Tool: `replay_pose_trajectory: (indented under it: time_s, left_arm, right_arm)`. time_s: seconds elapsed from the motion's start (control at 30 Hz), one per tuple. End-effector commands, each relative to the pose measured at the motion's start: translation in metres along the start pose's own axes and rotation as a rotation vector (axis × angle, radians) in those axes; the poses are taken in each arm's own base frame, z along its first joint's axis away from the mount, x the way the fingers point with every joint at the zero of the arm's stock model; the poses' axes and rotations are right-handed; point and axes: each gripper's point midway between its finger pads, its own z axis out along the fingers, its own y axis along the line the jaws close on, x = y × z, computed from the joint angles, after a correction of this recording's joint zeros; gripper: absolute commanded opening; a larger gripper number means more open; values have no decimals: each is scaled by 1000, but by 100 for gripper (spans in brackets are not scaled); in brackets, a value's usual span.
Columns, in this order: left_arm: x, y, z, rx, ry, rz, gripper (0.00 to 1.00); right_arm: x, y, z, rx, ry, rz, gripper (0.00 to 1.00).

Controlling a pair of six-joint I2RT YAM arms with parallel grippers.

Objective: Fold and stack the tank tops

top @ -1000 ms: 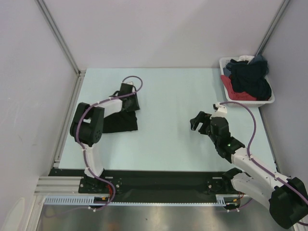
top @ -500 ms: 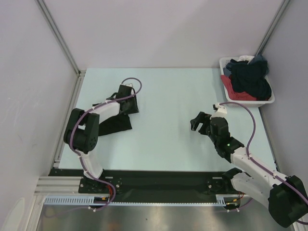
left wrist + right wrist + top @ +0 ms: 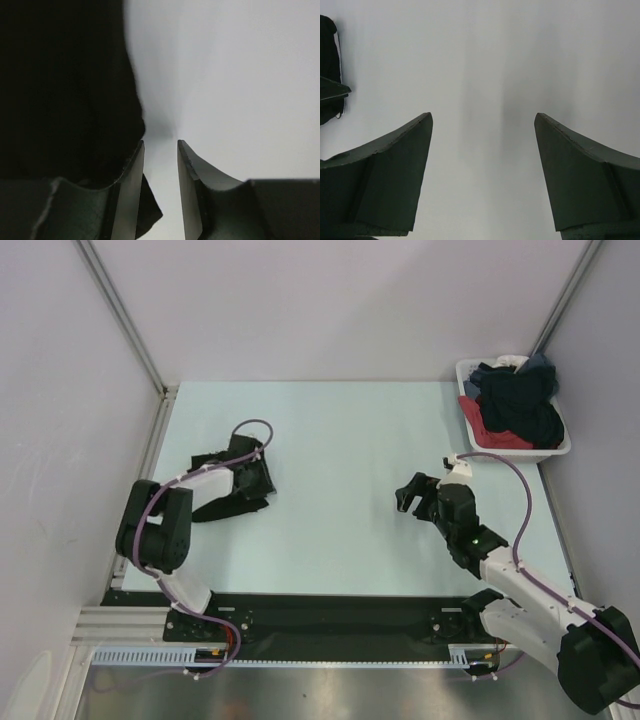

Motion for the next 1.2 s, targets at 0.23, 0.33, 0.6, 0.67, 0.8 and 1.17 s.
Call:
replay_pose_trajectory:
  time_s: [0.23,0.33,0.6,0.67,0.8,1.17]
  left_arm:
    - [-22,83,-50,-126,-142,-261,41]
    - [-25,64,-56,-29,-155,-220,44]
    - [-8,-25,-84,138,-258,35,63]
    - [-5,-37,-91,141,-298,92,64]
    - [24,-72,-104,208,-359,266,90]
    - [60,-75,-155,429,-551,359,100]
  right_arm:
    - [-13,6,-7,-37,-50,26,87]
    - [-12,7,-6,-41,-46,23,87]
    - [-12,0,-5,-13,-56,13,88]
    - [-13,1,-5,-19,-63,7,88]
    - [-15,18,-6,-117,-68,-18,91]
    - [-37,-2,-35,-93,-262,-21,100]
